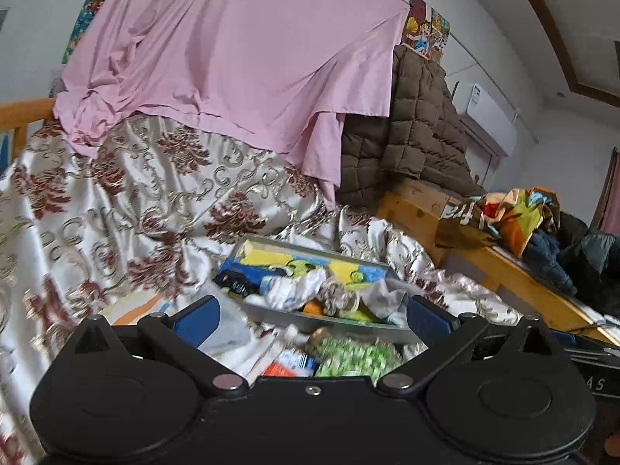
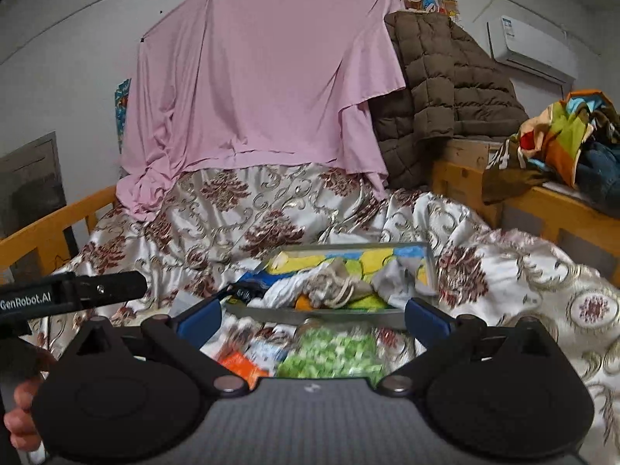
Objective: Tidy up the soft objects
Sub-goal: 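Lift both grippers from the tray and move them back toward the pile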
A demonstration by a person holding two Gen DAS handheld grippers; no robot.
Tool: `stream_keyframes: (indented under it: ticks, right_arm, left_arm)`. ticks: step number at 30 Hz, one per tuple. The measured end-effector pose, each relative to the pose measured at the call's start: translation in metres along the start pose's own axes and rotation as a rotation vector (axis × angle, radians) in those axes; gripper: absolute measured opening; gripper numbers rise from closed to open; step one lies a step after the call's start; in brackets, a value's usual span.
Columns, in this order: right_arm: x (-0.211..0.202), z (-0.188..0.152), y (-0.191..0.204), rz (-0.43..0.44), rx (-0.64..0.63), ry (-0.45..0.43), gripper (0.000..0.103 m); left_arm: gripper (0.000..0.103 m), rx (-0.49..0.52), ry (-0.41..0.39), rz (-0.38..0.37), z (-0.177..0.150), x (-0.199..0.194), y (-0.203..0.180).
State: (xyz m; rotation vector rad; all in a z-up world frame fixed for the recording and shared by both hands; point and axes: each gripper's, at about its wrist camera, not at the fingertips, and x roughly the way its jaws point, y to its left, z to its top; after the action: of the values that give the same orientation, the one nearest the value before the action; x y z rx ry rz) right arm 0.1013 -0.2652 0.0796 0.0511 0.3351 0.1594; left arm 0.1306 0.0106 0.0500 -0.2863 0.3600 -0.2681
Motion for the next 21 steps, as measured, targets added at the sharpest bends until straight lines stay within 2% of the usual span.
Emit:
stream_keyframes:
  ticks: [11,21]
  right_arm:
    - [-0.019,-0.039,0.014,0.008,0.018,-0.009,0.103]
    - [-0.024,-0.066,0.014,-0.025,0.029,0.008,0.103]
  left_arm:
    - [0.102,0.082,0.081,0.093,-0.040,-0.037,0.001]
    - [0.102,0.127,0.144,0.132,-0.066,-0.043,-0.004]
